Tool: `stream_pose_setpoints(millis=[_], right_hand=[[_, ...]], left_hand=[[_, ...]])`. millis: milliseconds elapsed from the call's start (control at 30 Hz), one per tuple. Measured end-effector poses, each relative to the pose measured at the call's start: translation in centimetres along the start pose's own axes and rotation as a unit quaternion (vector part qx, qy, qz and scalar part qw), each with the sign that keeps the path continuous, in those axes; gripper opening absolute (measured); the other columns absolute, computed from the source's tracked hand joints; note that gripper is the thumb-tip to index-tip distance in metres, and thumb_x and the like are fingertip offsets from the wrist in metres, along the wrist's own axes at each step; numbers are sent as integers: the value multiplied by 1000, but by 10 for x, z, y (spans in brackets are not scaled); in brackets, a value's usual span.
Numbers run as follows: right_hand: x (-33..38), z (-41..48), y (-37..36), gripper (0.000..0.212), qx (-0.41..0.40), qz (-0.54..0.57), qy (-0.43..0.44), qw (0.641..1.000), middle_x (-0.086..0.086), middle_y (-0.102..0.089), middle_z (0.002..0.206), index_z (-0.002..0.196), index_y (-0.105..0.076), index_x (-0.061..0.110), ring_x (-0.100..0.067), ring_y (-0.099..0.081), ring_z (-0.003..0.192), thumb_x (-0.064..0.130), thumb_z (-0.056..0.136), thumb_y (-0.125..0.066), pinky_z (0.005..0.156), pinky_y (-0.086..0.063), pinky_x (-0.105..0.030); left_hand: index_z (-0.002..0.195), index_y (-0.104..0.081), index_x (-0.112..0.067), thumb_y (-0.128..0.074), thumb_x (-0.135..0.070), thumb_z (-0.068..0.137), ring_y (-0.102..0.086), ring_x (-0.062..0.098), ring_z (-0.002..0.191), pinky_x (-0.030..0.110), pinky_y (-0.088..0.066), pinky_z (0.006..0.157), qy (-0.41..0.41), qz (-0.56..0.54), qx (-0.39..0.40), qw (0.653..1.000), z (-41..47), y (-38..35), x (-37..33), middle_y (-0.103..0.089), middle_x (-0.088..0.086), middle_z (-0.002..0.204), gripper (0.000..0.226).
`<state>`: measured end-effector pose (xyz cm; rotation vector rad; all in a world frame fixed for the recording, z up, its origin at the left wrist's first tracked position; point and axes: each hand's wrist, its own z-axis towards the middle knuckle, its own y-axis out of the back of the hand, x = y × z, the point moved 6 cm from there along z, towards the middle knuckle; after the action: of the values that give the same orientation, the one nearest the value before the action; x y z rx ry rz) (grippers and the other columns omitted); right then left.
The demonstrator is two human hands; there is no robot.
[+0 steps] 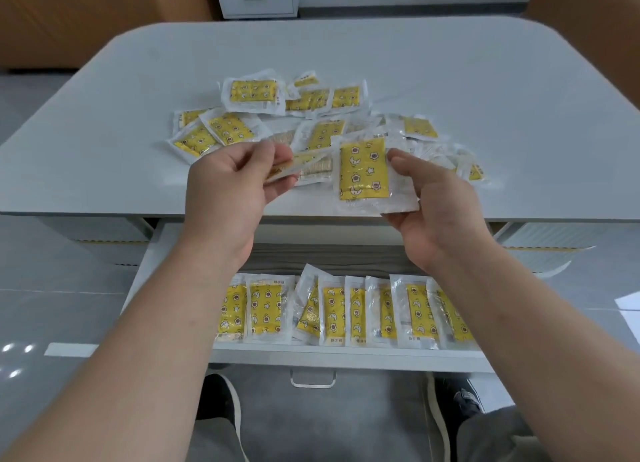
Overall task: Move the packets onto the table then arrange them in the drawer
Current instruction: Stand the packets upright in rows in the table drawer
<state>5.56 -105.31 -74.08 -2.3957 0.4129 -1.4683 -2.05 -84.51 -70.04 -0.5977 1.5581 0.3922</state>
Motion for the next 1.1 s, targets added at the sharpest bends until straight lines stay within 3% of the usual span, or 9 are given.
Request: stream_pose_setpoints(millis=[67, 233, 367, 533, 667, 767, 900, 1000, 1100], right_hand=[[1, 0, 1, 21, 0, -22, 12, 1000, 1, -79, 102, 96, -79, 18, -23, -74, 103, 7, 78, -83, 94, -57, -46], [4, 1, 2, 47, 17, -33, 49, 998, -9, -74, 106, 108, -60, 19, -32, -76, 94, -11, 76, -79, 94, -58, -53], [2, 0, -3, 55, 78, -61, 41, 994, -13, -76, 108, 132, -57, 12, -30, -76, 94, -15, 85, -68, 87, -61, -48], [-6, -2, -4, 31, 116, -154, 17, 981, -9, -78, 106, 117, -68, 7, -26, -76, 95, -9, 91, -64, 89, -60, -47], [-4, -7, -7, 27, 135, -160, 30, 977, -7, -79, 103, 115, -67, 5, -25, -77, 93, 0, 89, -72, 85, -61, -43], [-1, -8, -9, 28, 143, -175, 52, 973, -6, -79, 98, 112, -66, 6, -23, -77, 89, -1, 87, -74, 74, -62, -35], [3, -8, -10, 30, 134, -245, 111, 954, -3, -79, 94, 108, -66, 10, -20, -77, 86, -6, 84, -75, 76, -63, -39], [2, -10, -11, 25, 126, -338, 150, 921, 0, -78, 90, 103, -67, 20, -15, -76, 83, 4, 86, -77, 78, -64, -43], [0, -12, -16, 23, 138, -455, 198, 857, 1, -75, 90, 107, -65, 22, -18, -73, 83, 16, 88, -76, 79, -62, -47]], left_hand=[[92, -74, -10, -64, -1, 95, -74, 21, 94, 27, -58, 76, -3, 63, 20, 998, 0, 1, 2, -77, 6, 99, 14], [109, -74, -24, -77, 10, 77, -64, 5, 116, 27, -58, 82, -5, 113, 31, 993, -3, 6, 3, -72, -9, 115, 47], [124, -67, -15, -70, 16, 78, -75, 18, 95, 32, -59, 75, 59, 78, 52, 994, -8, 5, 7, -78, 2, 101, 55], [104, -76, -14, -75, 2, 81, -75, 26, 91, 50, -59, 89, 119, 121, 64, 983, -12, 6, 14, -78, 6, 95, 28], [102, -77, -13, -75, -7, 84, -76, 22, 92, 48, -57, 93, 138, 129, 97, 977, -12, 7, 14, -78, 5, 97, 19], [97, -77, -16, -76, -9, 84, -75, 20, 94, 38, -57, 89, 117, 166, 124, 971, -11, 8, 11, -79, 0, 95, 15], [91, -78, -24, -83, -16, 79, -73, 6, 81, 23, -54, 76, 75, 323, 184, 925, -10, 6, 16, -78, -10, 86, 15], [88, -78, -21, -85, -20, 76, -71, 7, 67, 29, -57, 72, 104, 396, 216, 886, -9, 8, 30, -77, -7, 78, 14], [91, -75, -19, -87, -14, 74, -72, 17, 71, 35, -62, 73, 139, 444, 229, 855, -6, 12, 44, -76, -1, 76, 21]])
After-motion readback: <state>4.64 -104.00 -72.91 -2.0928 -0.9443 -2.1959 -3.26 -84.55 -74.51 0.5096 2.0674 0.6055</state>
